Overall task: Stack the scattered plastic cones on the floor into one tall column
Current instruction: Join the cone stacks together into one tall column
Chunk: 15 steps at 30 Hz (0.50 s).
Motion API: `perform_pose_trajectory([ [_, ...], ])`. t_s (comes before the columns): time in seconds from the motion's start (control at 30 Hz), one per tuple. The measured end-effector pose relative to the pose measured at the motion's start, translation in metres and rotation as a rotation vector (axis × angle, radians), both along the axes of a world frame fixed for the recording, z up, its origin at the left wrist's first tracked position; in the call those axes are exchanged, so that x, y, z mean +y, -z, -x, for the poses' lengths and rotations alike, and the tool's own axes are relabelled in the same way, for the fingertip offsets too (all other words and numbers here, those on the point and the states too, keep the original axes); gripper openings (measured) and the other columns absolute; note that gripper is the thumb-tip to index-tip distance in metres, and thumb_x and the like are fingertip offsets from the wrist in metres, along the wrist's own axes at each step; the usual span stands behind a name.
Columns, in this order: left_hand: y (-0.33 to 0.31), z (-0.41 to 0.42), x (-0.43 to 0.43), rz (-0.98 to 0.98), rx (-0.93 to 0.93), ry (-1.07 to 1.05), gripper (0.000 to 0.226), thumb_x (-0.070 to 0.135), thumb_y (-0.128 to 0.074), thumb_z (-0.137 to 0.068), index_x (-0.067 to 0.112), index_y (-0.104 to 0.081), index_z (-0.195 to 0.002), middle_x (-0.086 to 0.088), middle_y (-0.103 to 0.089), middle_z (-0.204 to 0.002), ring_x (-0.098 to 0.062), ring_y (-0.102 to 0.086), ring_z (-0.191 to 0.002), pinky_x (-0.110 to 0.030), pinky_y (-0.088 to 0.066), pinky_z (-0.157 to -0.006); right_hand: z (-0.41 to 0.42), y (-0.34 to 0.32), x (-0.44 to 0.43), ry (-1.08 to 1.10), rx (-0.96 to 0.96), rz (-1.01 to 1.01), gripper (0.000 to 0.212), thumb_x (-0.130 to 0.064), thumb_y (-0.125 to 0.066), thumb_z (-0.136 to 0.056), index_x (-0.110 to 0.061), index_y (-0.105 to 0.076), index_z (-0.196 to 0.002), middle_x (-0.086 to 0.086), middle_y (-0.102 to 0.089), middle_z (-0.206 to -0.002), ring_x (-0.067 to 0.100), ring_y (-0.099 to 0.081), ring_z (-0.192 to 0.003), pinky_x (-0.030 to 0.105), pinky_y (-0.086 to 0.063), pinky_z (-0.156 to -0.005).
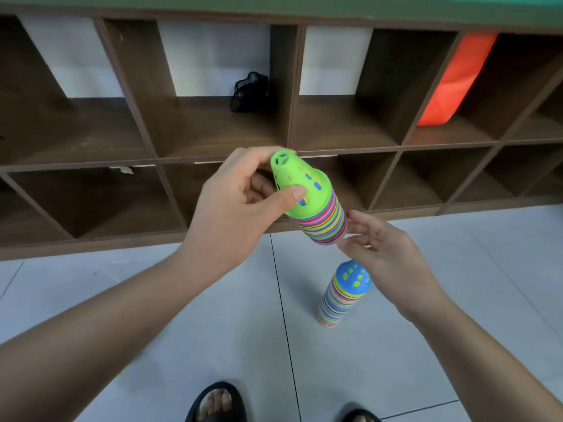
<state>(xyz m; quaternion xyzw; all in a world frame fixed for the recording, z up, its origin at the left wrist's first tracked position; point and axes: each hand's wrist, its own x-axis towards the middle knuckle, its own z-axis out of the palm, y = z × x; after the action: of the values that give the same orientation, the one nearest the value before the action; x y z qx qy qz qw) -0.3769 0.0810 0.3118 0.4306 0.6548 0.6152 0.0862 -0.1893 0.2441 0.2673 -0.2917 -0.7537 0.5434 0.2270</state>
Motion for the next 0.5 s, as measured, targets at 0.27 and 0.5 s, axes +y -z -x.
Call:
perform_pose_trajectory([
  [0.27,0.005,-0.058,0.056,0.055,0.101,0.084,0.041,0.03,-0.088,-0.087,0.027,-0.073,-0.126,0.015,-0.061,-0.104,-0.014,-0.064,-0.081,-0.021,-0.05,-0.069,-0.063,0.022,0.025,0.118,-0.174,-0.267,0.039,-0.01,-0.069,-0.094,-0.038,-0.071,-0.12,-0.023,-0.072,-0.101,0.003,-0.067,-0.091,0.019,-0.049,-0.07],
  [0.5,0.054,-0.071,0.083,0.297,0.272,0.138,0.041,0.04,-0.087,-0.085,0.035,-0.072,-0.123,0.014,-0.063,-0.107,-0.007,-0.064,-0.09,-0.024,-0.053,-0.081,-0.076,0.082,0.04,0.007,-0.468,-0.389,0.047,-0.023,-0.073,-0.094,-0.028,-0.061,-0.139,-0.011,-0.071,-0.12,0.01,-0.065,-0.112,0.032,-0.053,-0.095],
])
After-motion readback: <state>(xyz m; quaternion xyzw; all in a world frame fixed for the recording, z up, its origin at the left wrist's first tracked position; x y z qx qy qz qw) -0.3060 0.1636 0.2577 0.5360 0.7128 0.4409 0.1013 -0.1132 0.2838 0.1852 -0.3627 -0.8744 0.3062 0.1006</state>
